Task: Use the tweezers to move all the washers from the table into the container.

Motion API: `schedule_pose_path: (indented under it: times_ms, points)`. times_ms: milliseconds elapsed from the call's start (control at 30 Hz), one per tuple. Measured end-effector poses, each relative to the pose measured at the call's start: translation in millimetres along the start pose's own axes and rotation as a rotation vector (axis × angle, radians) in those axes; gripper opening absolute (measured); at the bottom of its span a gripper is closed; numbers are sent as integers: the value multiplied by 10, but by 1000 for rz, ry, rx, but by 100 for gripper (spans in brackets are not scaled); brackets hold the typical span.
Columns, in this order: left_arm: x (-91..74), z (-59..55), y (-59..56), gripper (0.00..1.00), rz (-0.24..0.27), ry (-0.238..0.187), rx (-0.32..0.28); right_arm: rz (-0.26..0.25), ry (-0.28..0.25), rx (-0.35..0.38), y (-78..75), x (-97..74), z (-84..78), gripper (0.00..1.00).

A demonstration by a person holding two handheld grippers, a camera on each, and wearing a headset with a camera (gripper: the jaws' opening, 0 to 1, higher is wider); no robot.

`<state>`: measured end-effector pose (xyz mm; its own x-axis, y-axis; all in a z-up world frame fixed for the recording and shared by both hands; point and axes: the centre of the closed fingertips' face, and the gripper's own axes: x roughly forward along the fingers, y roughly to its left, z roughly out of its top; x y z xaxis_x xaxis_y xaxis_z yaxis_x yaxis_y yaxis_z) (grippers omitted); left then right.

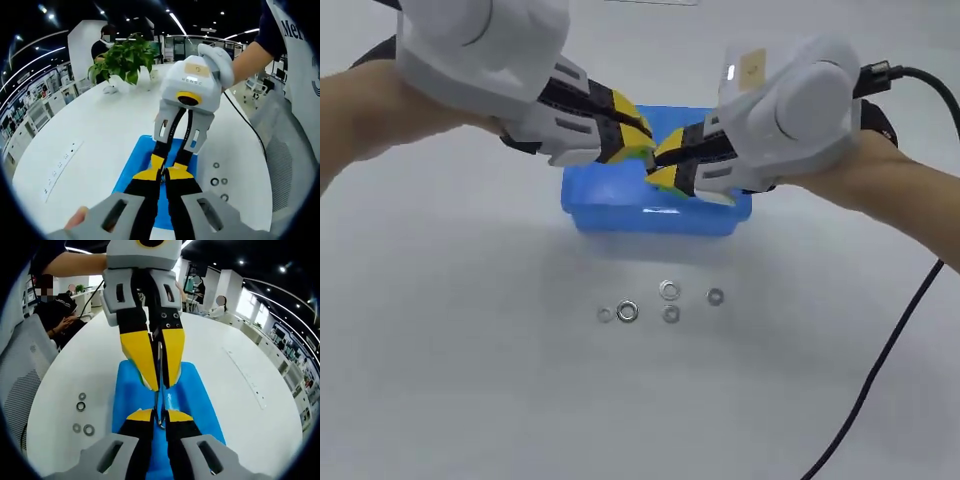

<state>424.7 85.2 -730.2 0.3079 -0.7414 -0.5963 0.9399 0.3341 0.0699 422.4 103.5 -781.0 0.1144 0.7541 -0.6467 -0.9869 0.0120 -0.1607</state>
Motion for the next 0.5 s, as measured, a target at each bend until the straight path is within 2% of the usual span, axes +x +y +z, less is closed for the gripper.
schedule_pose_path:
  times_ms: [233, 500]
  points:
    - [-21, 16, -15, 7, -4, 7, 0, -6, 12, -10, -1, -15, 6, 10]
    - [-187, 230, -29, 7, 33, -30, 28, -41, -15, -54, -54, -146, 180, 11]
